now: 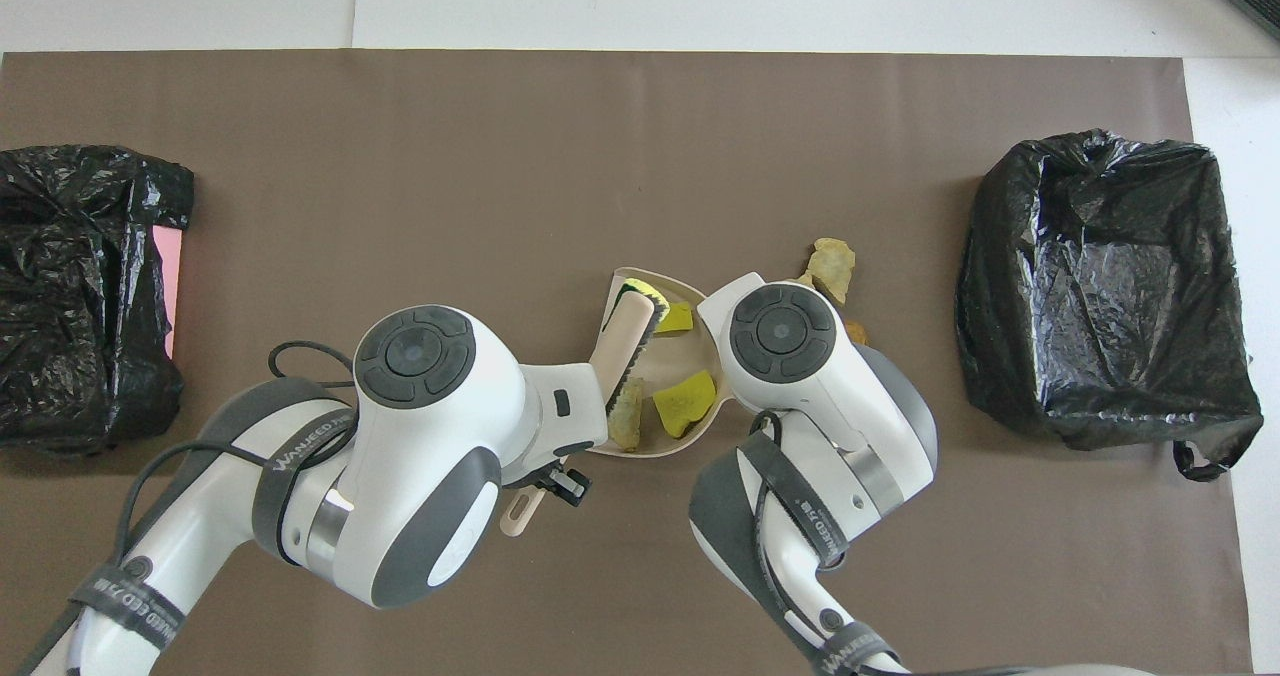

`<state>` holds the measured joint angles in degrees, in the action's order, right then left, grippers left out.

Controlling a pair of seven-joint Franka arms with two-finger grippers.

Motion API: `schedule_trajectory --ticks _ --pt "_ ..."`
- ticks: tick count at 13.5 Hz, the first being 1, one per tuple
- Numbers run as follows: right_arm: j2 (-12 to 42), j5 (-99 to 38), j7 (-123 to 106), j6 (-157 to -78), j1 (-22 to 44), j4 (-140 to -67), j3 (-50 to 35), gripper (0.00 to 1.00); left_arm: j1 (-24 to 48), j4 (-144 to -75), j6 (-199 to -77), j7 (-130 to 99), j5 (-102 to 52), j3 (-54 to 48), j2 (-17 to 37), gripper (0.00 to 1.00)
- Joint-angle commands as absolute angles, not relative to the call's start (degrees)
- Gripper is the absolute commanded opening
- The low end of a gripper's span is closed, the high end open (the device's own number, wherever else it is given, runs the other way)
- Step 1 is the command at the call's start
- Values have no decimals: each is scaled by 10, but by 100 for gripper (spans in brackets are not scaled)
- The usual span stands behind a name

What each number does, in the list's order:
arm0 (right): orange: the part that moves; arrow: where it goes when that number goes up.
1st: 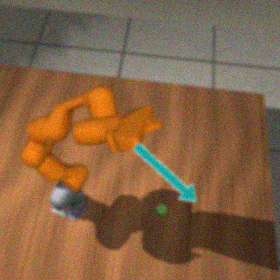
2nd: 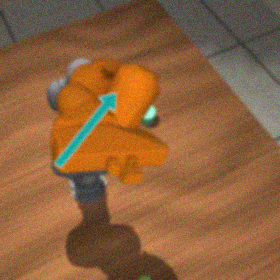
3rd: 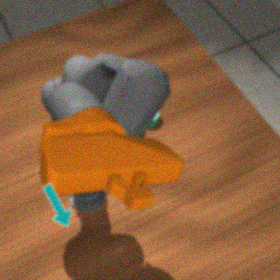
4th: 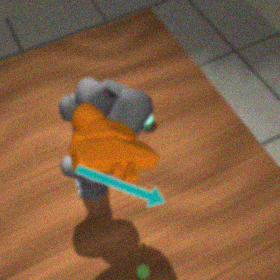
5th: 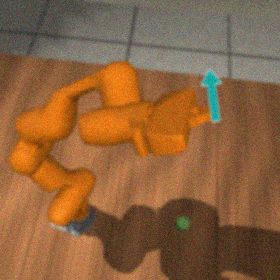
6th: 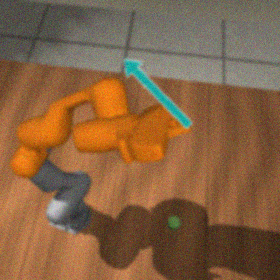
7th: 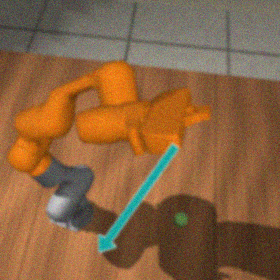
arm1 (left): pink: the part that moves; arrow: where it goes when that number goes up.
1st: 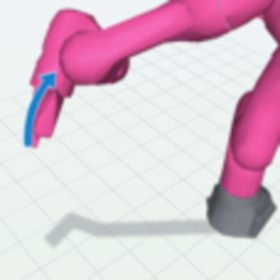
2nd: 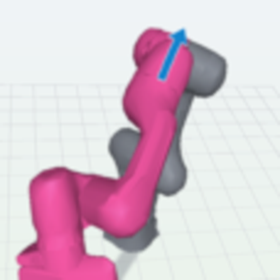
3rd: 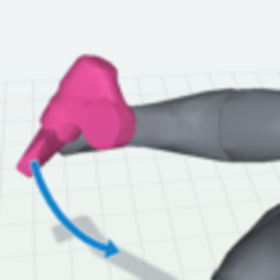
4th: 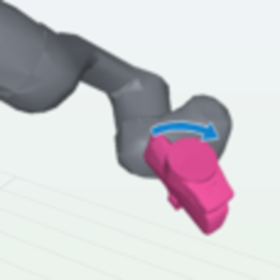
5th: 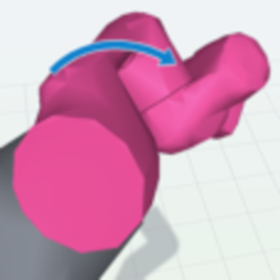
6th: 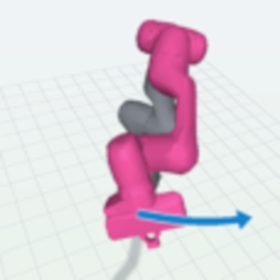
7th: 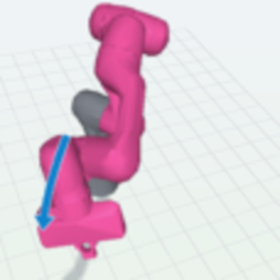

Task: Sweep and dump trash in bin
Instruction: 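Brush the remaining yellow pieces into the dustpan held by the right gripper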

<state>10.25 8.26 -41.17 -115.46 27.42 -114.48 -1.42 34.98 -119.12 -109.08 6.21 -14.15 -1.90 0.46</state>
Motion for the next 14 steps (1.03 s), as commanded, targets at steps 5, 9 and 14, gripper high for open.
schedule_trajectory --ticks 5,9,14 --pt "100 87 -396 -1161 269 -1150 -18 0 447 -1316 -1070 6 -150 -14 -96 0" --pt "100 87 -396 -1160 268 -1150 -18 0 471 -1345 -1042 -43 -165 -14 -119 0" --pt "102 87 -396 -1157 268 -1146 -18 0 468 -1346 -1007 -88 -192 -13 -125 0"
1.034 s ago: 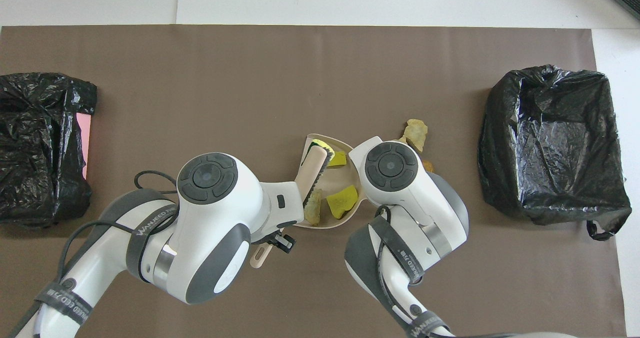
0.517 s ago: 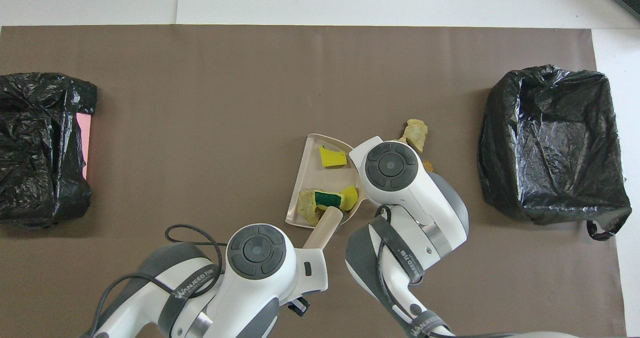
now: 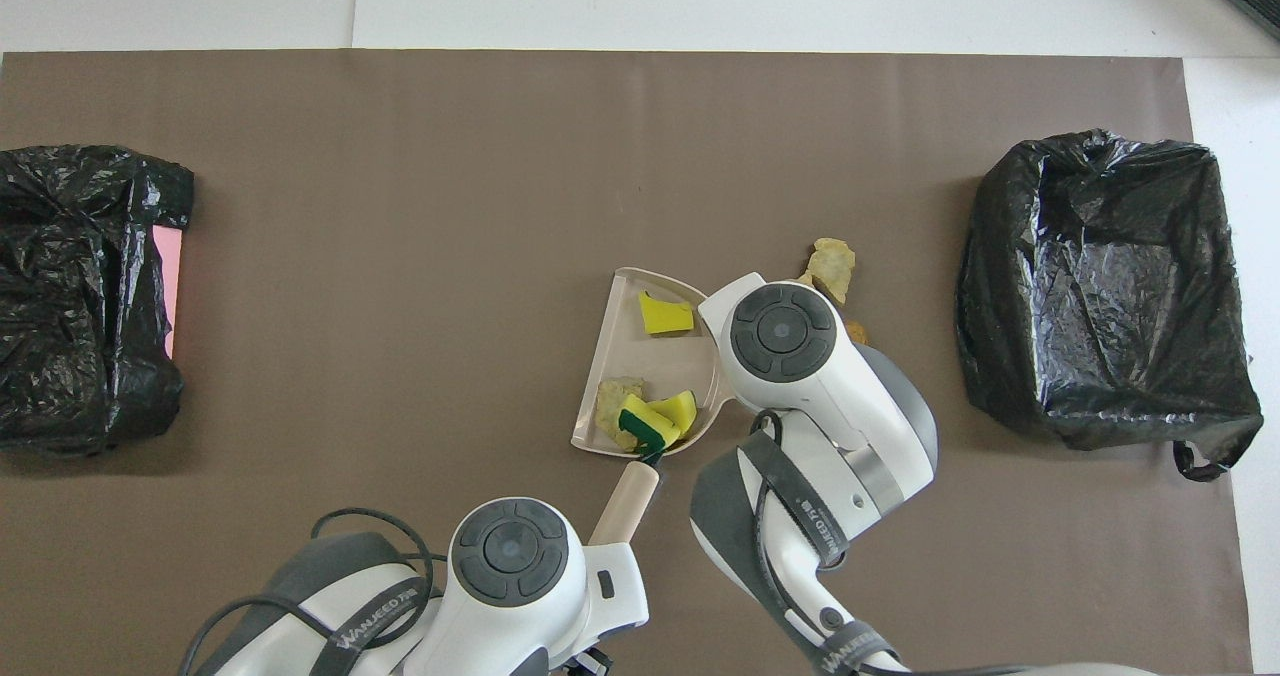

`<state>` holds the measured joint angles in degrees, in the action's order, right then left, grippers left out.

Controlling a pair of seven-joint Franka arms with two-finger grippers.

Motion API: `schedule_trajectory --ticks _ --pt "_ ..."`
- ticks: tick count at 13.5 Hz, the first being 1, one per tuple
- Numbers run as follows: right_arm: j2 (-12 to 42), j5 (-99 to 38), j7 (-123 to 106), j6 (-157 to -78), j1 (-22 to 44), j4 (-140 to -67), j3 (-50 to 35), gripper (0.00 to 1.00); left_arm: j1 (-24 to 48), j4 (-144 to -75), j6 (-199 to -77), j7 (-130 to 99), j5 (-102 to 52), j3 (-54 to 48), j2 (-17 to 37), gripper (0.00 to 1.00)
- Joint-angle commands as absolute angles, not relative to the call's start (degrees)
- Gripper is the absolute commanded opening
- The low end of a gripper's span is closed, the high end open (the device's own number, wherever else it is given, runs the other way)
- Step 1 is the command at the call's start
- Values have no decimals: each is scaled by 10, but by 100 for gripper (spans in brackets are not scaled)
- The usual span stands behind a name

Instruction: Sweep and dump trash in bin

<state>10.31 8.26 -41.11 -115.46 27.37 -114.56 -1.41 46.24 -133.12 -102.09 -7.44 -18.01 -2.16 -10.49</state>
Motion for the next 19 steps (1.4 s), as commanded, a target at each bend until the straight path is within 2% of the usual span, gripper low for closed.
schedule_trajectory --ticks 1,5,10,12,15,19 --pt "103 87 -396 -1155 268 -1143 -18 0 467 -1346 -992 -89 -192 -13 -127 0" --pt "104 87 -397 -1152 265 -1141 -17 0 472 -1346 -959 -153 -193 -15 -133 0" --pt "103 87 -413 -1141 243 -1133 -18 0 471 -1329 -999 -182 -215 -12 -113 0" --pt "101 87 -424 -1130 236 -1126 -18 0 482 -1332 -992 -260 -215 -15 -120 0" --pt "99 87 -439 -1125 226 -1123 -16 0 532 -1339 -1030 -371 -214 -15 -128 0" --pt "98 87 -447 -1125 222 -1123 -15 0 616 -1376 -1156 -499 -214 -15 -115 0"
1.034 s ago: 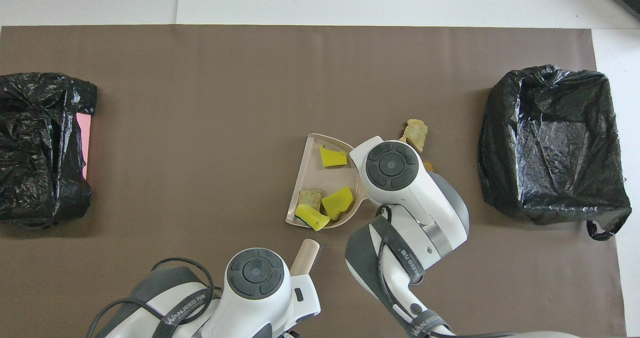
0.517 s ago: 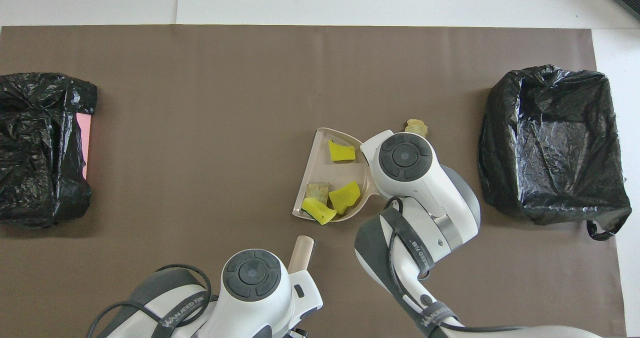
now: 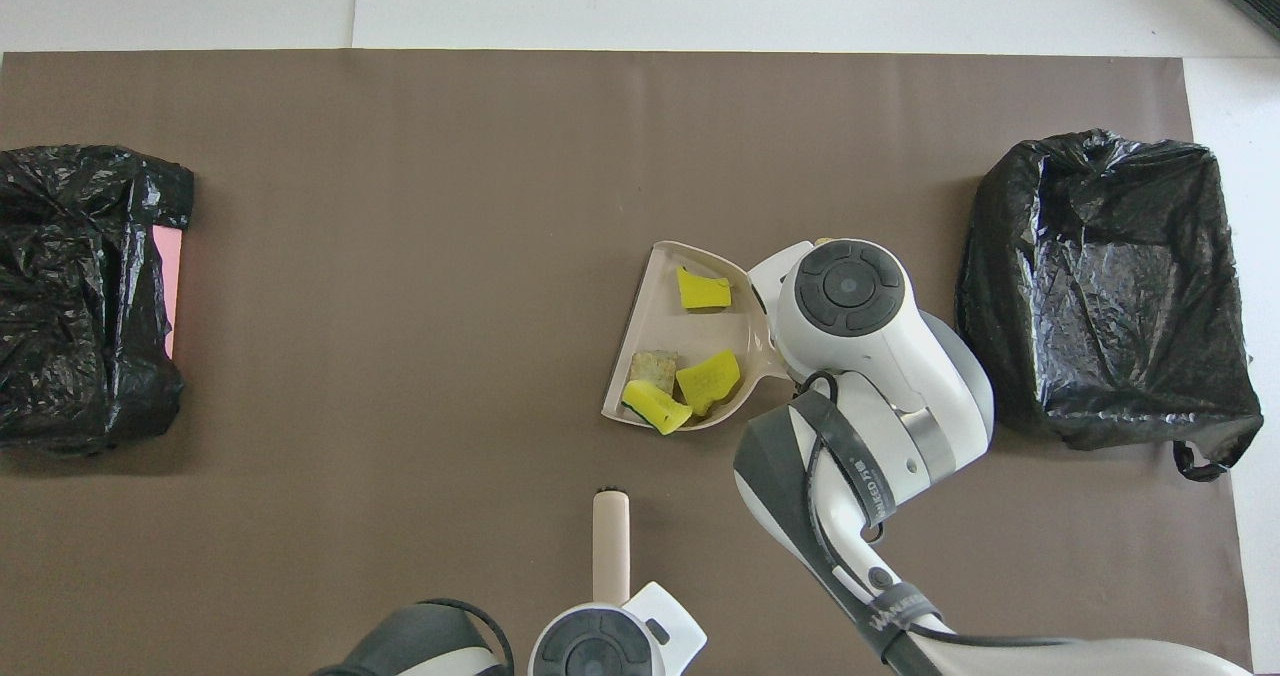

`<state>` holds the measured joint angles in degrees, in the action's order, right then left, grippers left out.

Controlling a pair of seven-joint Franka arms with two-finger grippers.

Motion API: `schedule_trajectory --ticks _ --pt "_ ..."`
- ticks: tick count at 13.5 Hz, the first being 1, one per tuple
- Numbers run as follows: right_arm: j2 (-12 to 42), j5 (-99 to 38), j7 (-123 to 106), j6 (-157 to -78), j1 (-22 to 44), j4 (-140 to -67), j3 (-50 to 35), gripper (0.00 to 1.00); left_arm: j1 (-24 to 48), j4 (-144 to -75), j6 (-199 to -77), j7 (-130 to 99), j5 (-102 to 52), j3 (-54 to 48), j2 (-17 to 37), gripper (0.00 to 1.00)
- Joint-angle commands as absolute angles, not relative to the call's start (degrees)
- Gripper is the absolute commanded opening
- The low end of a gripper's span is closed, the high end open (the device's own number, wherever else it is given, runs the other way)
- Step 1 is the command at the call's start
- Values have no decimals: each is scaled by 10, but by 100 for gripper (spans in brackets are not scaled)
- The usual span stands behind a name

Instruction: Sweep and dump trash in bin

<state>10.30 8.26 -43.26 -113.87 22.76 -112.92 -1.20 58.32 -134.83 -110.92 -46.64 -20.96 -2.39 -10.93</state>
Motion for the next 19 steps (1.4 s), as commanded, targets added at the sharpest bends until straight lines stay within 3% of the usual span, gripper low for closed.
schedule_trajectory --ticks 1,5,11,15,16,17,18,19 --pt "98 86 -448 -1125 221 -1123 -15 0 620 -1377 -1167 -514 -214 -15 -112 0" --pt "96 86 -452 -1123 221 -1122 -12 0 634 -1378 -1204 -568 -214 -15 -86 0" --pt "69 84 -485 -1109 168 -1119 -13 0 645 -1377 -1239 -555 -206 -16 -51 0" --pt "33 76 -504 -1036 113 -1075 -13 0 642 -1382 -1241 -529 -206 -16 -49 0" --pt "21 64 -511 -1023 92 -1064 -13 0 642 -1383 -1239 -528 -206 -15 -49 11" --pt "9 56 -520 -1016 70 -1058 -13 0 639 -1383 -1240 -527 -206 -15 -48 40" --pt "-4 55 -531 -1011 48 -1054 -13 0 638 -1383 -1239 -527 -206 -15 -48 54" --pt "-16 54 -545 -1010 27 -1050 -12 0 637 -1383 -1238 -523 -206 -15 -46 56"
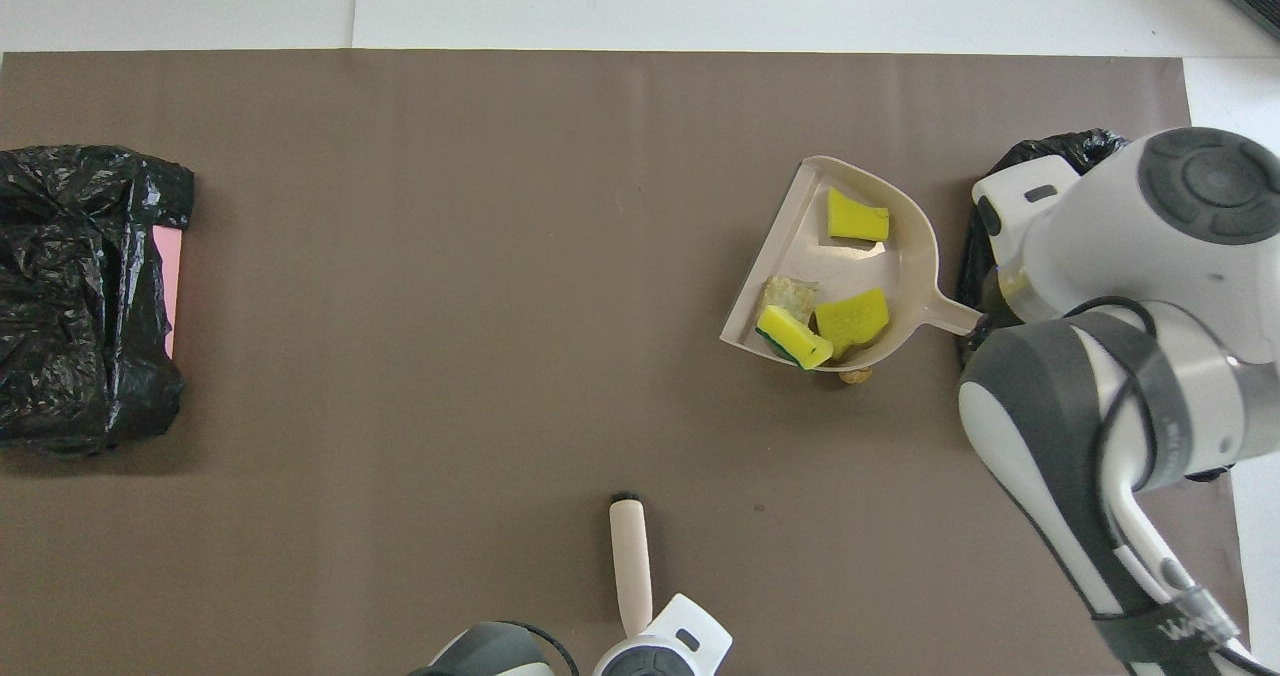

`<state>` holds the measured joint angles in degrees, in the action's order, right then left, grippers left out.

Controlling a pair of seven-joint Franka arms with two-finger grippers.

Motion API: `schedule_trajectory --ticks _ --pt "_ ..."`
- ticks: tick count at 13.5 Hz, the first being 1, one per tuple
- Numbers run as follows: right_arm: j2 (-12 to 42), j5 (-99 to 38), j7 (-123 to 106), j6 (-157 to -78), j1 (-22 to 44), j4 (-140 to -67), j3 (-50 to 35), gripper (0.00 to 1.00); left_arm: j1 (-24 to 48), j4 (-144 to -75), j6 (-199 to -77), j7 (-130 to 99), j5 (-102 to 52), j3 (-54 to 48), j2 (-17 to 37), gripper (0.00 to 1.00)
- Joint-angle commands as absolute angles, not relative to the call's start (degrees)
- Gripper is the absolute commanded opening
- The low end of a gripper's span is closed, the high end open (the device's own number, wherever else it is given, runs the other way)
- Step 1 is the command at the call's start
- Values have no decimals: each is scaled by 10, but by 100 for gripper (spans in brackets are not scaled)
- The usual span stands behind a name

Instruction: Sweep and dump trash in bin

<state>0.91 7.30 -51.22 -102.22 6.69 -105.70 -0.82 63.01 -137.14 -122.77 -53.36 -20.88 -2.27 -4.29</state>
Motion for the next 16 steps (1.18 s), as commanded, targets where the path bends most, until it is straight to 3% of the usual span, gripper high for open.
schedule_trajectory --ticks 1,2,5,10,16 --pt "-23 54 -562 -1004 4 -1042 -12 0 635 -1382 -1239 -515 -206 -15 -45 71" --pt "-23 54 -584 -993 -22 -1028 -12 0 632 -1378 -1239 -511 -202 -14 -41 100" --pt "-18 47 -648 -992 -102 -1016 -11 0 570 -1345 -1228 -475 -172 -12 -46 100" --pt "-17 105 -788 -1050 -201 -1015 -3 0 466 -1203 -1144 -377 -45 -11 -16 100" --pt "33 237 -858 -1147 -222 -1021 -2 0 317 -979 -1013 -195 10 -9 15 100"
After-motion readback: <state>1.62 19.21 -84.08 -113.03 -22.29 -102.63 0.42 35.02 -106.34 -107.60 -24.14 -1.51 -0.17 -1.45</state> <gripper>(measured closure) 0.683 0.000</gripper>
